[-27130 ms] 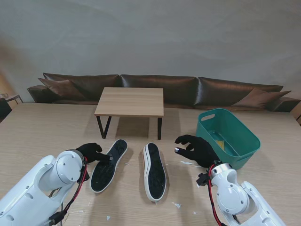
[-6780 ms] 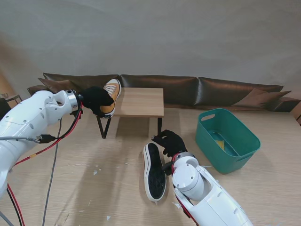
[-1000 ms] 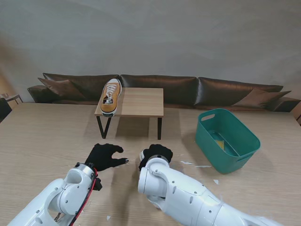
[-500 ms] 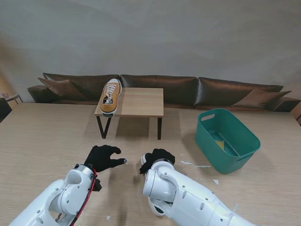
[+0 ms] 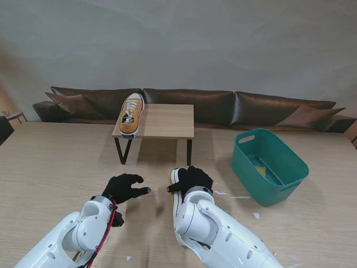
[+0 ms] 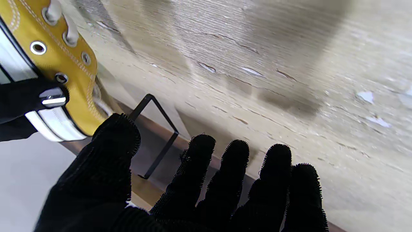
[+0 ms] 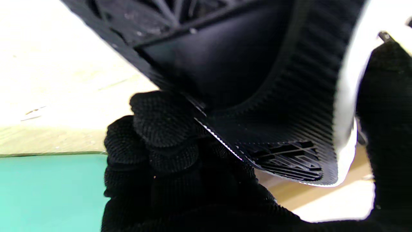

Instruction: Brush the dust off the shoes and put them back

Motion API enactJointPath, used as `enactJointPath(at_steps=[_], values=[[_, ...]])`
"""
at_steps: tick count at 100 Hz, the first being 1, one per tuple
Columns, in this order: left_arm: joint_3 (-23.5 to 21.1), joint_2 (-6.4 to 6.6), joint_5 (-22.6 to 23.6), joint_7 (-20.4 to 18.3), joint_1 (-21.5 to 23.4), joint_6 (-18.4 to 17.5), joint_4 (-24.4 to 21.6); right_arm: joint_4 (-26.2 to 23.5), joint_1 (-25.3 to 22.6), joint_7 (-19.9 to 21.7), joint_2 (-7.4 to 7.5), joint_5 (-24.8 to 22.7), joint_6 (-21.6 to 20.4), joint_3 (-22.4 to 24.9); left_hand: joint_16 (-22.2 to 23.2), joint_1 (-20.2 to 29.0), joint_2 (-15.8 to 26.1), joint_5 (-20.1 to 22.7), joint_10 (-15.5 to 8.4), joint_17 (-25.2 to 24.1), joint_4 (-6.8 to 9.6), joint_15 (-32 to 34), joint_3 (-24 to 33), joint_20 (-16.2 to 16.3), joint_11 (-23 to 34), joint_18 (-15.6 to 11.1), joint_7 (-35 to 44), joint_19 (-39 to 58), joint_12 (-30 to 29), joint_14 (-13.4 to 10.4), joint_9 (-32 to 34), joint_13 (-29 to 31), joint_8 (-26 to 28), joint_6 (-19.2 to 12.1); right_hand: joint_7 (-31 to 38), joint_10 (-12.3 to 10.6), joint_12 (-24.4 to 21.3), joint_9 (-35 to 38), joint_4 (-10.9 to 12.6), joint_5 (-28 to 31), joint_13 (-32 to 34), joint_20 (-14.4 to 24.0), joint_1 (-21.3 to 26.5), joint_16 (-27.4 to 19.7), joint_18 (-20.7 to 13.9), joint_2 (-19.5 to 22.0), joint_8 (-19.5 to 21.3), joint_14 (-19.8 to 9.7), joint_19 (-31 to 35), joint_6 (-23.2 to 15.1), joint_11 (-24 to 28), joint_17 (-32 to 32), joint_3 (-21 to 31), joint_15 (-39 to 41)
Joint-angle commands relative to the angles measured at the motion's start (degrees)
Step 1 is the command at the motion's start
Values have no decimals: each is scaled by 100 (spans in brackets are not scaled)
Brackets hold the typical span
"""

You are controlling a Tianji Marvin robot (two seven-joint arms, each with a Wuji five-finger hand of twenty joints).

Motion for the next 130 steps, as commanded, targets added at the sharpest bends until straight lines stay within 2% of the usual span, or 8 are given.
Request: enactJointPath(at_steps=[1,5,9,22,26,52,85,130], values=[[57,-100,-132,-78,-93,18,74,-197,-94,-8,-65,23,-87,55,54,138,145,-148,100,-19,195,-163,-75,183,-43,124,-87,-289,-50,133,-241,-234,-58,13,2056,-290,-6,136,496,775,388,-120,1342,-19,150,561,27,-500,-16,-377,-155,798,2266,-173],[108,-115,-220,-69,-156,7,126,-267,-163,-104,-79,61,-128,139,53,140,116,-182,104,-10,194,-173,-70,204,-52,134,-102,-336,-53,126,-267,-246,-65,-8,2095,-292,0,167,499,799,389,-124,1352,-1,161,529,-82,-497,-19,-388,-162,806,2270,-178],[161,-123,-281,-75,-222,-3,177,-331,-239,-230,-105,99,-165,223,69,92,84,-223,87,84,178,-199,-12,554,-56,121,-115,-680,-61,112,-296,-261,-87,-28,2152,-296,-3,200,507,825,393,-130,1365,23,169,493,-258,-490,-25,-398,-176,817,2282,-162],[367,-148,-511,-144,-472,-47,377,-513,-450,-611,-190,188,-291,417,45,20,-11,-487,44,151,173,-279,-59,584,-106,120,-235,-1041,-78,78,-505,-413,-143,-110,2293,-307,11,272,535,899,397,-132,1431,57,221,406,-734,-476,-46,-414,-193,836,2268,-116],[431,-160,-607,-164,-551,-63,446,-559,-488,-672,-199,182,-314,442,41,11,-44,-626,34,178,181,-320,-110,995,-116,76,-307,-1350,-114,49,-601,-482,-258,-166,2305,-315,10,284,536,917,399,-131,1429,63,223,399,-789,-489,-44,-414,-195,849,2268,-99],[603,-167,-1103,-464,-798,-293,652,-740,-649,-1049,-316,192,-326,539,-114,-435,-526,-1285,-185,-168,93,-674,-188,998,-201,-146,-600,-1542,-163,-187,-1179,-913,-533,-651,2376,-312,-18,428,498,1077,401,-134,1493,85,298,180,-1267,-468,-48,-398,-235,919,2235,18],[519,-4,-1003,-995,-619,-524,279,-590,-459,-1417,-524,111,-119,531,-300,-1988,-2132,-1426,-374,-287,-496,-814,3168,645,-249,-262,-683,-1679,-284,-376,-1360,-1096,-919,-802,2431,-303,-4,423,500,1081,401,-131,1538,83,312,174,-1429,-454,-30,-379,-231,911,2208,52],[705,-36,-1266,-1002,-649,-587,169,-917,-498,-1657,-571,-130,-9,592,-381,-2755,-2337,-1774,-424,-387,-702,-863,3717,556,-299,-302,-894,-1720,-345,-413,-1606,-1217,-1246,-774,2526,-271,-33,390,514,1075,396,-146,1623,38,348,153,-1713,-421,-25,-332,-219,864,2137,19]])
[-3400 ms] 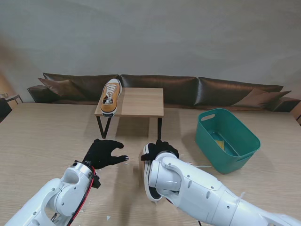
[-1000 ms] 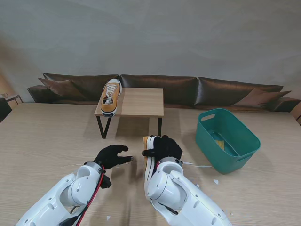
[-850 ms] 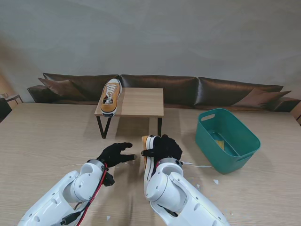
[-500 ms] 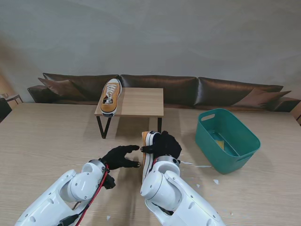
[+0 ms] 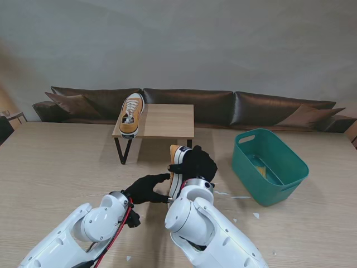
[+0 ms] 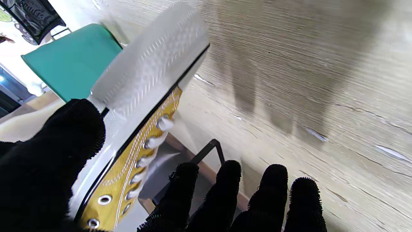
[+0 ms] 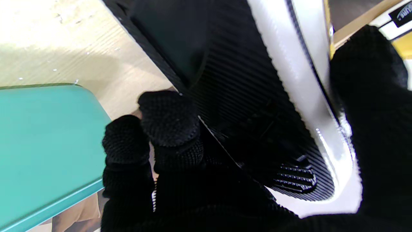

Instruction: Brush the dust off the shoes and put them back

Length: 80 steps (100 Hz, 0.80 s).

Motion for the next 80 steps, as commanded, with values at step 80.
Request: enactJointPath(at_steps=[80], values=[[238,-199,-86,449,-55,-253,175,-183,-142,-798,-553,144,275,91,-1,-53,-157,95,-62,-87,-197,-23,-46,-38,-5,-152,69,-133,81,-79,-107,-154,62,-604,2453,-376,121,212,509,891,220,-153,1221,2,303,537,-495,-76,14,-127,597,860,2064,116]])
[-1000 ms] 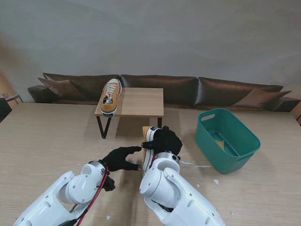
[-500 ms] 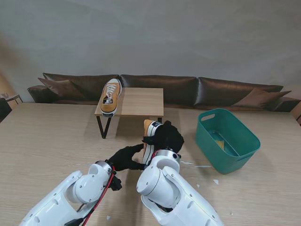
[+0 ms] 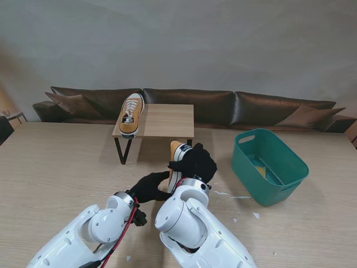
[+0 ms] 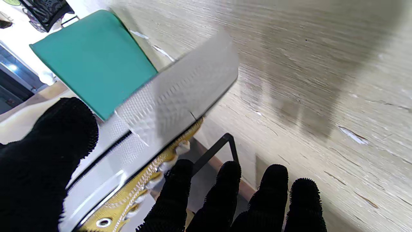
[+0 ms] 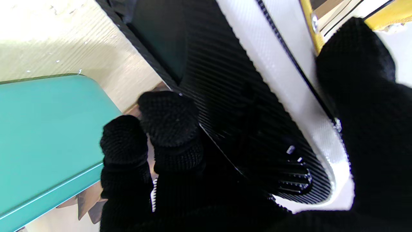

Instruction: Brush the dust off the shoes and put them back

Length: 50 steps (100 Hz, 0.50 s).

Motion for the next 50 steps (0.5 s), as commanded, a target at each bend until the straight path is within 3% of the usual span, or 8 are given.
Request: enactJointPath(at_steps=[1,19,33,50], values=[[15,-37,-34,-58,58,-45,-51,-87,20,-41,-149,30,20,18,6,45,-158,-19,-57,-42,-87,-22,89,-33,-1,-150,-14,-133,92,-79,-35,-150,6,-256,2310,-601,292,307,508,811,220,-133,883,1,165,760,95,-74,15,-235,828,858,2056,102],[71,-82,-16,129,29,-115,24,-163,-41,-212,-267,101,117,79,47,219,93,-123,-68,-47,-67,13,-192,-15,4,-154,-77,-114,121,-93,-65,-141,-70,-392,2316,-562,275,326,514,838,229,-133,912,0,217,711,93,-50,51,-145,871,874,2059,136],[170,-168,-14,419,-86,-111,218,-350,-190,-274,-320,202,158,116,145,810,640,-136,-10,-24,156,56,-1050,102,11,-150,-56,-52,161,-63,-94,-113,-116,-493,2314,-530,252,361,514,875,228,-140,932,10,268,644,81,-23,69,-96,894,893,2088,194],[270,-262,-29,716,-198,-132,408,-502,-371,-310,-349,283,156,114,275,1168,768,89,57,4,258,150,-1142,234,48,-163,90,33,236,-78,-46,-40,-51,-562,2305,-505,227,404,507,924,224,-155,937,15,314,576,62,0,97,-46,905,929,2126,269]])
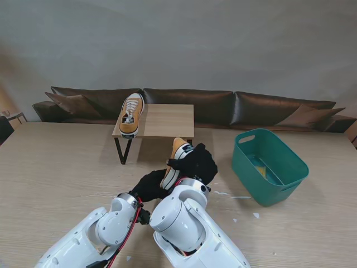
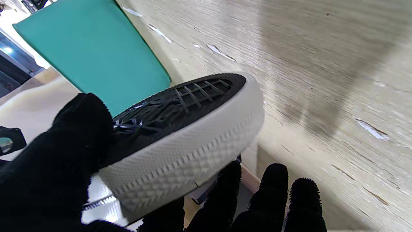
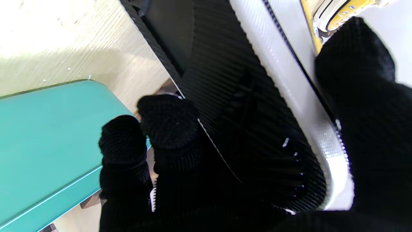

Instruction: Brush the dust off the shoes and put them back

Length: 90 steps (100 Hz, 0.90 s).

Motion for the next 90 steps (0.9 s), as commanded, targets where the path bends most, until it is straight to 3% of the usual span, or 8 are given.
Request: enactJointPath(at_steps=[1,21,37,41,47,56,65,90], values=[[8,-95,-31,-23,-36,-17,11,-122,-109,28,-90,56,-22,-35,98,252,360,101,39,11,245,124,-35,147,41,-164,80,41,93,-79,-43,-62,16,-232,2296,-558,325,397,506,884,225,-153,932,15,232,574,65,-2,98,-112,878,931,2125,125],[38,-151,174,352,-40,-203,88,-122,-235,4,-98,178,-78,-33,639,1016,394,730,93,241,376,544,-49,643,190,-147,518,315,424,-53,340,216,392,-228,2301,-549,323,408,503,894,226,-166,918,12,243,556,63,6,112,-104,885,942,2146,165],[50,-233,302,783,-55,-435,208,-104,-303,35,-98,292,-78,5,1191,1796,384,1691,30,637,450,1286,-102,1304,442,-46,1447,595,1087,16,968,517,1473,-146,2305,-534,319,425,500,909,224,-172,922,8,267,511,62,31,127,-93,886,947,2165,190],[52,-245,345,866,-60,-469,227,-111,-321,66,-86,314,-77,14,1341,2343,276,1883,-23,827,185,1596,-496,1577,546,-9,1813,796,1299,48,1198,660,2098,-138,2305,-522,315,433,500,922,224,-172,923,9,279,489,60,46,134,-86,884,947,2175,201],[68,-268,504,1073,-85,-514,282,-138,-352,146,-55,342,-61,37,1541,3191,137,2190,-106,1144,270,2193,-1146,1909,781,21,2671,1586,1663,70,1697,1073,2347,-73,2303,-513,309,449,498,938,221,-174,907,13,296,464,55,64,148,-93,879,956,2189,227],[60,-268,753,1272,-105,-614,331,-176,-389,299,13,373,-37,76,1457,3627,-2,2863,-235,1401,271,3092,-884,699,832,28,4017,4498,3436,-28,2925,2193,2199,169,2304,-511,300,464,491,949,218,-179,882,14,312,445,51,90,151,-103,870,945,2196,250],[12,-212,948,1230,-83,-688,284,-231,-417,541,132,384,-23,110,1200,3828,-121,3012,-409,2310,289,3424,-639,-521,690,100,4242,5704,3337,-189,3932,3251,2142,292,2296,-505,286,447,495,921,204,-187,827,-6,279,501,46,144,144,-194,836,857,2165,234],[-79,-67,1557,1217,-44,-867,233,-398,-507,1192,507,396,-121,192,1241,3893,-594,3294,-540,3690,214,3363,52,-1309,746,-244,4616,6237,2809,-600,4524,4608,1942,271,1815,-477,250,-204,765,618,-261,-140,153,-91,107,1268,379,423,-13,-585,795,61,1625,-209]])
